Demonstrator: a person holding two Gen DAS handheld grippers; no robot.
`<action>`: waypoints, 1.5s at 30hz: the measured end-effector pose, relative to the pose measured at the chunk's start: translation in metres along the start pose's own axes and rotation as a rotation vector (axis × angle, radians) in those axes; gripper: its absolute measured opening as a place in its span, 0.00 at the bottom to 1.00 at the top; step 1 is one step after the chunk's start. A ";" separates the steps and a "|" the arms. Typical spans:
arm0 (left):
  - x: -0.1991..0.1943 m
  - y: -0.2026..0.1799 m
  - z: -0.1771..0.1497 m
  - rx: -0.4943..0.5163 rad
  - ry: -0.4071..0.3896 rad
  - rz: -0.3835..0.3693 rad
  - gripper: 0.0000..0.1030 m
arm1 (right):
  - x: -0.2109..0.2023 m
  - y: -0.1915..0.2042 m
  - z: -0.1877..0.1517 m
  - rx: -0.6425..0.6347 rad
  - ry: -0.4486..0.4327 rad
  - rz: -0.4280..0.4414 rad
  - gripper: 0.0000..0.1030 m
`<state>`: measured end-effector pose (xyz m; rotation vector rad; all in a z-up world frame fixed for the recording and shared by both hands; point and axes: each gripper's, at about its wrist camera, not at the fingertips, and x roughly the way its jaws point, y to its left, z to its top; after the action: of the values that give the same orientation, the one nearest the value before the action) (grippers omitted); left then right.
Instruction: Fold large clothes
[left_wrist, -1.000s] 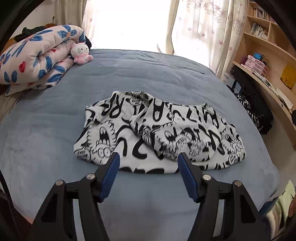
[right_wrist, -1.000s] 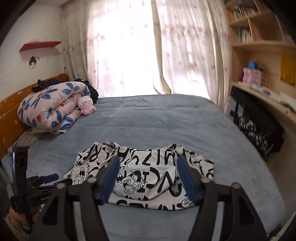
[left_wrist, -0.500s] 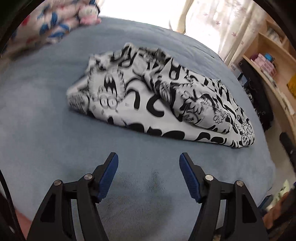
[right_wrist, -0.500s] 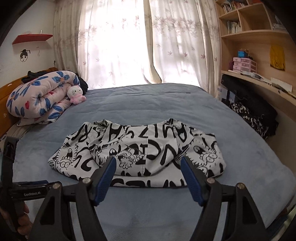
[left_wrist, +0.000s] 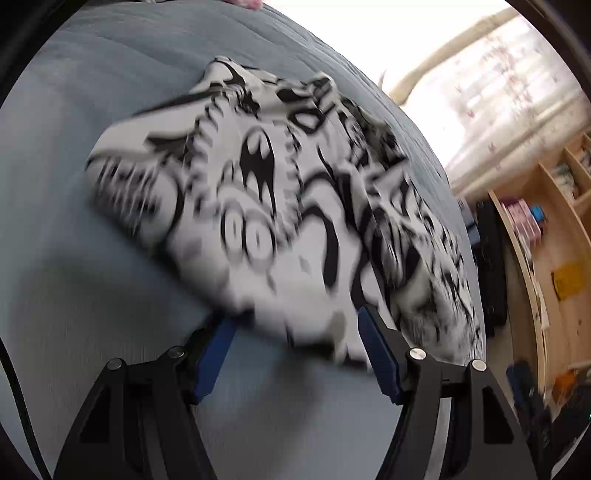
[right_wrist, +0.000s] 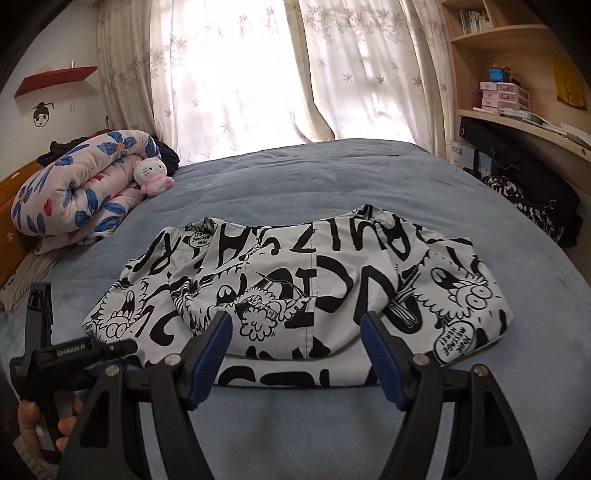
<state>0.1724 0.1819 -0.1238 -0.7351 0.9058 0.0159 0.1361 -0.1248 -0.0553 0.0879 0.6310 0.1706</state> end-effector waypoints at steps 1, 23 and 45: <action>0.005 0.002 0.007 -0.018 -0.004 -0.003 0.65 | 0.005 0.001 0.001 0.001 0.003 0.005 0.70; -0.013 -0.093 0.050 0.315 -0.339 0.085 0.08 | 0.154 0.029 0.005 -0.127 0.267 0.019 0.14; 0.118 -0.366 -0.094 0.879 -0.074 -0.161 0.08 | 0.006 -0.205 -0.029 0.413 0.196 -0.031 0.14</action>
<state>0.2942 -0.1842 -0.0363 0.0185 0.6826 -0.4687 0.1505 -0.3243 -0.1098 0.4640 0.8565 0.0159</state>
